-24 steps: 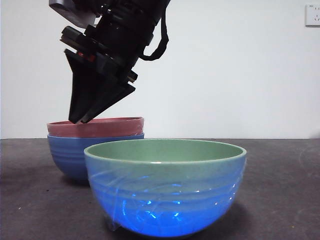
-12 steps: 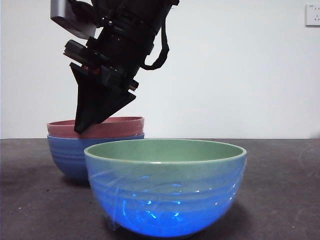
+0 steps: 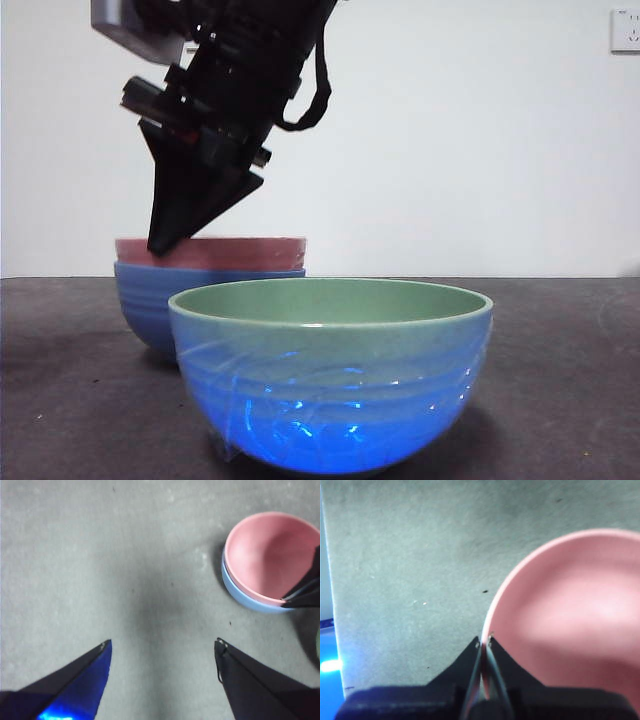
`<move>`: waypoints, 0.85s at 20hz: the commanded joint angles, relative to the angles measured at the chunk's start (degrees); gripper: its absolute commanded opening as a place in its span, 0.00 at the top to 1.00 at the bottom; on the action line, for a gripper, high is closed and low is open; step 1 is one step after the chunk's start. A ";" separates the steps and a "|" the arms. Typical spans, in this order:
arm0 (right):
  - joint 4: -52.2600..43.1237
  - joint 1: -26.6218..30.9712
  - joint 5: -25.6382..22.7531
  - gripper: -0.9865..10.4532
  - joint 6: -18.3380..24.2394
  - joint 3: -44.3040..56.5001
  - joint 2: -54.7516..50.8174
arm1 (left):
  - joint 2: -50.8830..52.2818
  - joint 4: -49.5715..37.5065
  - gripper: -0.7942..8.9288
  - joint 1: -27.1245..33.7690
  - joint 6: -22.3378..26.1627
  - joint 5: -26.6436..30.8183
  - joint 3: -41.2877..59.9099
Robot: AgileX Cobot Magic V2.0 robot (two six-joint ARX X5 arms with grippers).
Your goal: Pick up the green bowl on the top,put the green bowl on the left,pick up the red bowl in the middle,put the red bowl on the right
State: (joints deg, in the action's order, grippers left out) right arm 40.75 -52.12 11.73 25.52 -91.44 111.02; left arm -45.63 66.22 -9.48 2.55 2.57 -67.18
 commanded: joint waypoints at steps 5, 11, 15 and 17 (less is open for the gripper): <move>-0.17 -0.02 -0.57 0.93 0.07 0.09 -8.50 | 0.11 -2.62 0.56 0.17 0.63 -0.04 0.33; 5.75 3.32 -15.32 0.93 -4.83 0.17 -20.74 | 0.11 -5.20 0.56 0.17 0.63 -0.04 0.33; 9.73 9.92 -19.54 0.93 -10.10 6.27 -27.58 | 0.11 -5.81 0.56 0.17 0.61 -0.04 0.33; 8.37 11.32 -19.56 0.93 -11.39 12.70 -30.14 | 0.11 -5.92 0.56 0.17 0.61 -0.04 0.33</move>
State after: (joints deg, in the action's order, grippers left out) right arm 49.60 -40.45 -8.14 15.59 -80.25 80.40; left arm -45.65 60.93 -9.48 2.55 2.57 -67.18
